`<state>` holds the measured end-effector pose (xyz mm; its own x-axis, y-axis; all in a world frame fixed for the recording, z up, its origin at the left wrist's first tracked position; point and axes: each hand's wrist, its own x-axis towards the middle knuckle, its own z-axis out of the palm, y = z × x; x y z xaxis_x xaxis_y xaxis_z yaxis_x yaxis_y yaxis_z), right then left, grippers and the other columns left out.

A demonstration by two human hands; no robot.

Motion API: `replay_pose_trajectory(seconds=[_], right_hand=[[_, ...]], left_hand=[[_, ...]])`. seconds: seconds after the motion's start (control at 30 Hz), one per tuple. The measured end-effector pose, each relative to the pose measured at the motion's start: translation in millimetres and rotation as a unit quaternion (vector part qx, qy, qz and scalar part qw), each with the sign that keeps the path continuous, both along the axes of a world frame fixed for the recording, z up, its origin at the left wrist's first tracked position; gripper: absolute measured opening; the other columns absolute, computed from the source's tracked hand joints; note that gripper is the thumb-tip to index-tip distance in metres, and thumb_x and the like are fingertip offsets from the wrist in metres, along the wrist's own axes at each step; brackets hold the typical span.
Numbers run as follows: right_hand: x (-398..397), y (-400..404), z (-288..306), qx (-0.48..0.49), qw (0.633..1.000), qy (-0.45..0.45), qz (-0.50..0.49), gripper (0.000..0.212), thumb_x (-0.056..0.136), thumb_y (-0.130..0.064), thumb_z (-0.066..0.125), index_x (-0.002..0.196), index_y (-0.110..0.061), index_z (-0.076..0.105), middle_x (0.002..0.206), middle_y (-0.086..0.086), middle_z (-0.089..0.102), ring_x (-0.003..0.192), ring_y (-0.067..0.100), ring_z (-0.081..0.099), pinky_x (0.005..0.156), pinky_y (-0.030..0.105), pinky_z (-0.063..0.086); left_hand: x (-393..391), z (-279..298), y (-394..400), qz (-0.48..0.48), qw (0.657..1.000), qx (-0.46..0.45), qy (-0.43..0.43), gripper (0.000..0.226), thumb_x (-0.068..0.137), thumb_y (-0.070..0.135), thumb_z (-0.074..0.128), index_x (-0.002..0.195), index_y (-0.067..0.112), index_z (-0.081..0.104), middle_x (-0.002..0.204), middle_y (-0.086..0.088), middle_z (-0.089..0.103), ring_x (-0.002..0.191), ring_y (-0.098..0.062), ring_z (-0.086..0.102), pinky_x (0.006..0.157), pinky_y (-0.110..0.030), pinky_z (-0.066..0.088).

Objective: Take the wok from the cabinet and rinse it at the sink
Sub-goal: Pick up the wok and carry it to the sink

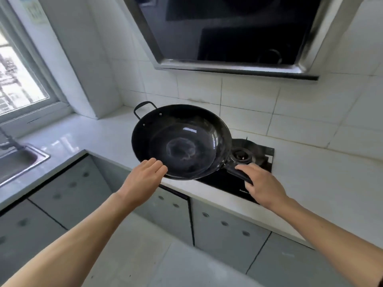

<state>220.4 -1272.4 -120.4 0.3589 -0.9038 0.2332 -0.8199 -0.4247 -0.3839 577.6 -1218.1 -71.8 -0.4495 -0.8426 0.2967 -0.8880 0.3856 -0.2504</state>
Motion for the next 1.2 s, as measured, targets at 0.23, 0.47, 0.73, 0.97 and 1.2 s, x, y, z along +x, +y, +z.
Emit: replay_pose_trajectory(seconds=[0.23,0.47,0.73,0.97,1.2], right_hand=[[139,-13,9,-0.004,0.997,0.015,0.081,0.053,0.086,-0.008,0.059,0.130,-0.034,0.048,0.111,-0.010,0.055,0.094,0.020,0.061,0.079,0.038,0.053],[254,-20,14,-0.027,0.991,0.022,0.131,0.054,0.087,-0.011,0.061,0.133,-0.034,0.047,0.118,-0.010,0.056,0.103,0.018,0.060,0.086,0.038,0.053],[360,-68,13,-0.013,0.979,0.016,0.201,0.053,0.085,-0.008,0.058,0.129,-0.034,0.048,0.112,-0.007,0.058,0.098,0.020,0.061,0.080,0.040,0.053],[449,-142,-1,0.014,0.961,0.003,0.277,0.051,0.084,-0.008,0.057,0.127,-0.034,0.051,0.109,-0.007,0.059,0.096,0.019,0.060,0.083,0.038,0.051],[532,-198,-4,0.024,0.939,-0.004,0.344,0.050,0.082,-0.006,0.058,0.122,-0.036,0.054,0.101,-0.007,0.059,0.086,0.020,0.060,0.075,0.038,0.052]], left_hand=[[128,0,41,0.065,0.997,-0.026,0.040,0.022,0.071,-0.010,0.066,0.082,0.009,0.060,0.078,-0.005,0.055,0.071,-0.025,0.050,0.060,-0.036,0.046],[235,-10,73,0.117,0.991,-0.035,0.050,0.023,0.071,-0.009,0.063,0.079,0.010,0.054,0.078,-0.005,0.052,0.072,-0.026,0.048,0.062,-0.037,0.044],[318,-18,66,0.180,0.981,-0.049,0.050,0.027,0.069,-0.014,0.062,0.083,0.009,0.056,0.079,-0.005,0.053,0.072,-0.026,0.047,0.062,-0.036,0.045],[373,-22,34,0.255,0.966,-0.037,0.027,0.032,0.064,-0.014,0.066,0.081,0.010,0.054,0.078,-0.003,0.049,0.070,-0.024,0.045,0.060,-0.031,0.039],[420,-19,17,0.331,0.943,-0.023,0.037,0.033,0.067,-0.011,0.069,0.084,0.012,0.054,0.081,-0.001,0.051,0.073,-0.023,0.045,0.062,-0.033,0.043]])
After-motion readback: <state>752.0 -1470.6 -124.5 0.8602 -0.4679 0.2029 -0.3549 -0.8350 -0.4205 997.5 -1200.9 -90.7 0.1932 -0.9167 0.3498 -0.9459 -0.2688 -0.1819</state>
